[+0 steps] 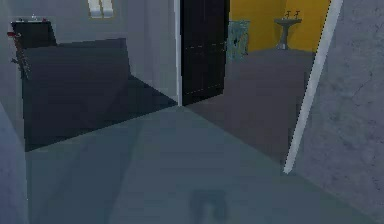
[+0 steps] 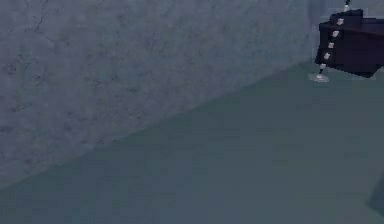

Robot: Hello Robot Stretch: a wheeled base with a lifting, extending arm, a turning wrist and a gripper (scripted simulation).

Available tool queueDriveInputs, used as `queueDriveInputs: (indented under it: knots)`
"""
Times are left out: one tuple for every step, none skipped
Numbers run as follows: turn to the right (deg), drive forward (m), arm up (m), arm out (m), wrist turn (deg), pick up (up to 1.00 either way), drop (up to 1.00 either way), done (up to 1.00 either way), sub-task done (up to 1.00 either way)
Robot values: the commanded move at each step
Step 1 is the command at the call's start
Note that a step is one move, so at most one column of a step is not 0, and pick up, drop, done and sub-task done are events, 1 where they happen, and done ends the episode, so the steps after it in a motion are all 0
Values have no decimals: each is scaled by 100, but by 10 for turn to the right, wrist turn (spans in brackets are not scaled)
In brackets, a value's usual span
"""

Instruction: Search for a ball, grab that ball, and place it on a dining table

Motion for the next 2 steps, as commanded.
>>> queueDriveInputs:
  knots:
    - [120, 0, 0, 0, 0, 0, 0, 0, 0]
    - [0, 100, 0, 0, 0, 0, 0, 0, 0]
